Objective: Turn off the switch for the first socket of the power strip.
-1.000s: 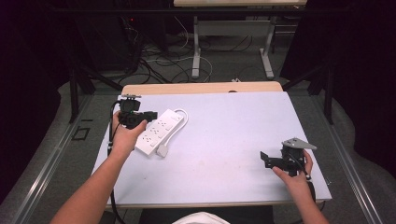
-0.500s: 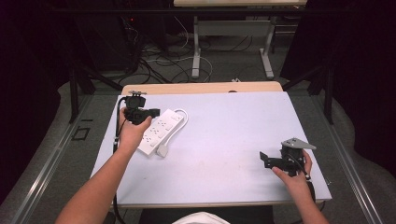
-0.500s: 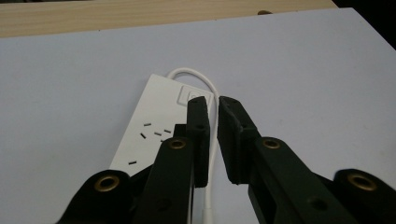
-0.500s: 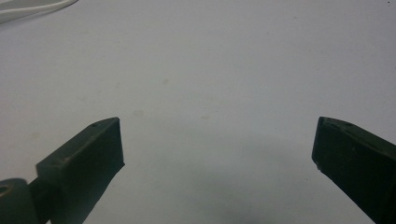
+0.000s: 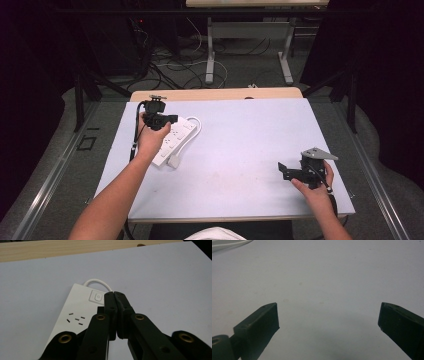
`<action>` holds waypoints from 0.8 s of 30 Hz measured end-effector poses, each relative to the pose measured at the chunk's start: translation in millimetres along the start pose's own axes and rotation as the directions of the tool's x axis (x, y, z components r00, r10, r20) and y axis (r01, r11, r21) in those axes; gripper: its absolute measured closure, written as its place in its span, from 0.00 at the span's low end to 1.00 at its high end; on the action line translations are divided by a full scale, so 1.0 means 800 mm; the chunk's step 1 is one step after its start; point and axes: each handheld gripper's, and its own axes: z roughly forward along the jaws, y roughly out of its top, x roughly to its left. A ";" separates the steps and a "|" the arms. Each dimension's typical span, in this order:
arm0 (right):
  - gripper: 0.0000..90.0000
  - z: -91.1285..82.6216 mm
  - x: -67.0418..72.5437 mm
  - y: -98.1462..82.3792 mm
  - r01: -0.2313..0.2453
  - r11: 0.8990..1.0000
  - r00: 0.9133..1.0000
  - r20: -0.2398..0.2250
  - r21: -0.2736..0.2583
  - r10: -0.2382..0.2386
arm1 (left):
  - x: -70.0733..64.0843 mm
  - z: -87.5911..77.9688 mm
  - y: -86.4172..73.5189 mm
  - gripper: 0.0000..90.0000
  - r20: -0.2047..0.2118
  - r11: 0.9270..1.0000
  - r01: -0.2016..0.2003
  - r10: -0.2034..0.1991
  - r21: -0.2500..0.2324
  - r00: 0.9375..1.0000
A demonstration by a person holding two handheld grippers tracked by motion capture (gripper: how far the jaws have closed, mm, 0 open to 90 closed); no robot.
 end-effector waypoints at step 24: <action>0.03 0.001 -0.002 -0.001 0.001 1.000 1.000 0.002 0.000 -0.001 | 0.007 0.043 0.002 1.00 -0.056 0.998 0.024 -0.020 0.066 0.998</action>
